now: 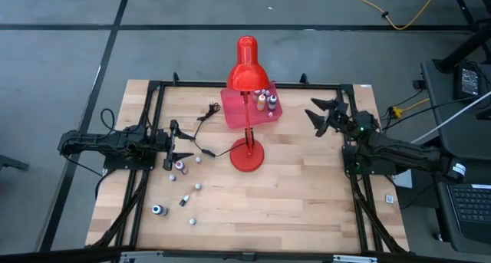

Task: Pick & Place food coloring
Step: Put the small red food coloring bottle into the red bin

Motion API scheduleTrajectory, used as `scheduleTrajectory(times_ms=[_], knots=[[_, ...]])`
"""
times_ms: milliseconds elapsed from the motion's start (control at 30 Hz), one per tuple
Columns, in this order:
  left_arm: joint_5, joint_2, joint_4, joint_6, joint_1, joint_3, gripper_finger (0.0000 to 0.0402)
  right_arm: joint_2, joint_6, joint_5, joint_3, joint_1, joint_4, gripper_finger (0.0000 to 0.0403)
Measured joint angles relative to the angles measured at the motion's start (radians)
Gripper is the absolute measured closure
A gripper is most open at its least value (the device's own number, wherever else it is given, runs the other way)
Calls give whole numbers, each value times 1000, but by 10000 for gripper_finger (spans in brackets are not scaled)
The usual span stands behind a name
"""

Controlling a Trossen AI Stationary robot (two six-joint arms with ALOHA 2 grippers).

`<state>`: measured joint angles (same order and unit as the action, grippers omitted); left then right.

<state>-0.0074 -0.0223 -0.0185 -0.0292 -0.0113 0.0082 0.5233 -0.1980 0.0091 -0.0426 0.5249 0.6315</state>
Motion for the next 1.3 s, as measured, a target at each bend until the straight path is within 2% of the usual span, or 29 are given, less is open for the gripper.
scheduleTrajectory(times_ms=[367, 667, 967, 1300], knots=[[0, 0, 0, 0, 0, 0, 129, -53, 25, 162, 36, 1, -59, 97], [0, 0, 0, 0, 0, 0, 128, -193, 13, 165, 36, 1, -342, 97], [0, 0, 0, 0, 0, 0, 130, -298, -113, 164, 36, 0, -589, 97], [0, 0, 0, 0, 0, 0, 128, -387, -85, 155, 36, 0, -582, 97]])
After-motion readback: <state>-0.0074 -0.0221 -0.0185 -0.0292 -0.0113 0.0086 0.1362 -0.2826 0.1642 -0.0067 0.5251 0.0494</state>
